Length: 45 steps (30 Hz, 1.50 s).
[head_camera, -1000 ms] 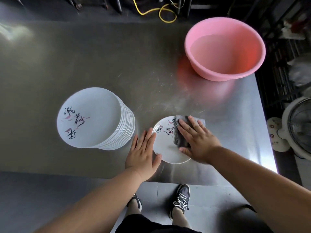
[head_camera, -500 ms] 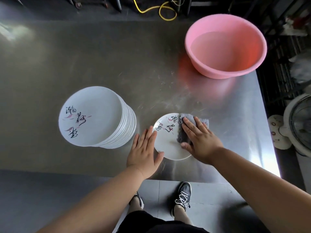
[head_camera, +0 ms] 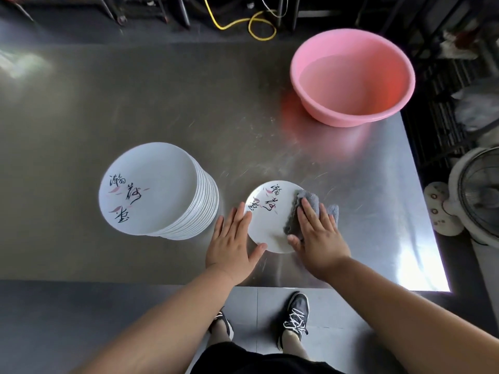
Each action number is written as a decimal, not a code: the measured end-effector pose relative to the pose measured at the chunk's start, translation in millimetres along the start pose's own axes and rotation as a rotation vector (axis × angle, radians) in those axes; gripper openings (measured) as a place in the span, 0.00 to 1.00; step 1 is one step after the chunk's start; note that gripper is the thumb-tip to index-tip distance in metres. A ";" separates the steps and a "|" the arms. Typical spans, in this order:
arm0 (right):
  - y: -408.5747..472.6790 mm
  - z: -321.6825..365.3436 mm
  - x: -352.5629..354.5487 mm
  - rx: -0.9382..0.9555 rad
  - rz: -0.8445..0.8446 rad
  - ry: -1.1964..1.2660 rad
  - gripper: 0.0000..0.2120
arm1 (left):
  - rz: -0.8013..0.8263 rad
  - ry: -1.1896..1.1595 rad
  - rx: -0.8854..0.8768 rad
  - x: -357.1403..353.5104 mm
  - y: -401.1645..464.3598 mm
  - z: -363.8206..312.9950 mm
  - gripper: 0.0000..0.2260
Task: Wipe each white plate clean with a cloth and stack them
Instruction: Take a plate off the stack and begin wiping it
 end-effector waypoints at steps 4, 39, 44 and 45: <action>-54.9 13.2 -34.6 -0.043 0.032 0.043 0.45 | -0.045 -0.060 0.000 5.1 -0.4 0.6 0.40; -41.1 5.5 -22.4 0.020 0.001 0.106 0.43 | -0.364 -0.081 -0.245 36.9 -18.8 -22.2 0.06; -26.7 1.5 -9.6 0.015 -0.022 0.078 0.38 | -0.352 -0.013 -0.242 36.0 -14.9 -26.1 0.09; -36.7 6.4 -16.5 0.015 -0.002 0.066 0.39 | -0.346 -0.016 -0.223 37.6 -13.0 -26.4 0.11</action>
Point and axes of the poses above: each hand's wrist, its own y-axis towards the middle knuckle, its own x-axis out of the back of the hand, z = x × y, the point moved 8 cm from there along y, towards the middle knuckle, and after that the axes turned 14 degrees about -x, right-handed, at the moved point
